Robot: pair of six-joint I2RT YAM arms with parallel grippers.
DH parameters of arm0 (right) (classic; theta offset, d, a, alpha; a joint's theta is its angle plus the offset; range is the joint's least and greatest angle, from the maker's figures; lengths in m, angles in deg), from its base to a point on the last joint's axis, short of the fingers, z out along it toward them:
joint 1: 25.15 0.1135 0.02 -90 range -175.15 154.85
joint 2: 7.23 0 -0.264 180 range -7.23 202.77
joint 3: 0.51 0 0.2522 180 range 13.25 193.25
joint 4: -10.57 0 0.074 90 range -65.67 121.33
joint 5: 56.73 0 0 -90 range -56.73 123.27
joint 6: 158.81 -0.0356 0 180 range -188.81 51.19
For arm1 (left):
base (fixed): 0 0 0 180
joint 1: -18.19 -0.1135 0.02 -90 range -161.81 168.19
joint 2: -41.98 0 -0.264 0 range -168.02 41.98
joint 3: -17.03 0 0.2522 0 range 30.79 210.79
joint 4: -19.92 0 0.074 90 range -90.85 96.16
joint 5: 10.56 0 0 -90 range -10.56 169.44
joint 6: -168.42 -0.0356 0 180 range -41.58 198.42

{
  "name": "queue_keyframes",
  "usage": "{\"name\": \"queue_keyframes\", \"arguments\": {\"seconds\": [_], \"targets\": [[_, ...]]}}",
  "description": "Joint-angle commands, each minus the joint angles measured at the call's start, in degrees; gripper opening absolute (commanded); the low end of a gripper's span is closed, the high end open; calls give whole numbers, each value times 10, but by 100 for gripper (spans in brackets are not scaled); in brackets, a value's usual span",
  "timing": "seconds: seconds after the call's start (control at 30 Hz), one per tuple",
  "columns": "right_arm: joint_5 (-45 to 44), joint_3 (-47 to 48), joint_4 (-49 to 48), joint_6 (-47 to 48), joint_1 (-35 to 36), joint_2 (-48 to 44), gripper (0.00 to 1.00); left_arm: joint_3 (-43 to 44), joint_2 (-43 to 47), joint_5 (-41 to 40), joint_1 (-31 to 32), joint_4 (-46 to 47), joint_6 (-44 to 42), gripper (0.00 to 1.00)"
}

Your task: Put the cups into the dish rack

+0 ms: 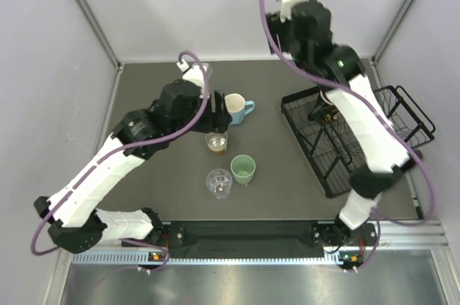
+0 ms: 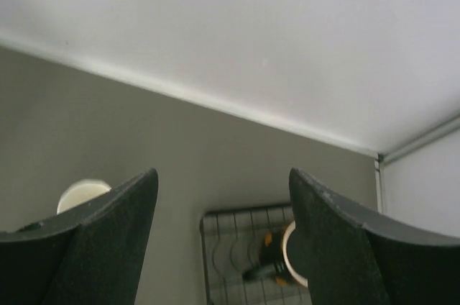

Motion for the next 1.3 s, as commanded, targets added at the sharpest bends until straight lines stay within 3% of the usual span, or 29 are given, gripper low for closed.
{"name": "queue_keyframes", "arguments": {"seconds": [0.0, 0.3, 0.5, 0.83, 1.13, 1.27], "targets": [[5, 201, 147, -32, -49, 130, 71, -5, 44, 24, -1, -76, 10, 72], [-10, 174, 156, -48, -125, 201, 59, -5, 91, -9, -1, -146, -9, 73], [-18, 150, 168, -60, -131, 226, 54, -19, 95, -1, 0, -128, -18, 73], [-48, 128, 214, -72, -136, 263, 33, -15, 74, -1, -1, -120, -25, 72], [-48, 81, 222, -99, -145, 262, 23, -12, 66, 11, -1, -120, -23, 72], [-68, 36, 209, -109, -130, 241, 24, -19, 71, 6, -1, -120, -21, 72]]}}
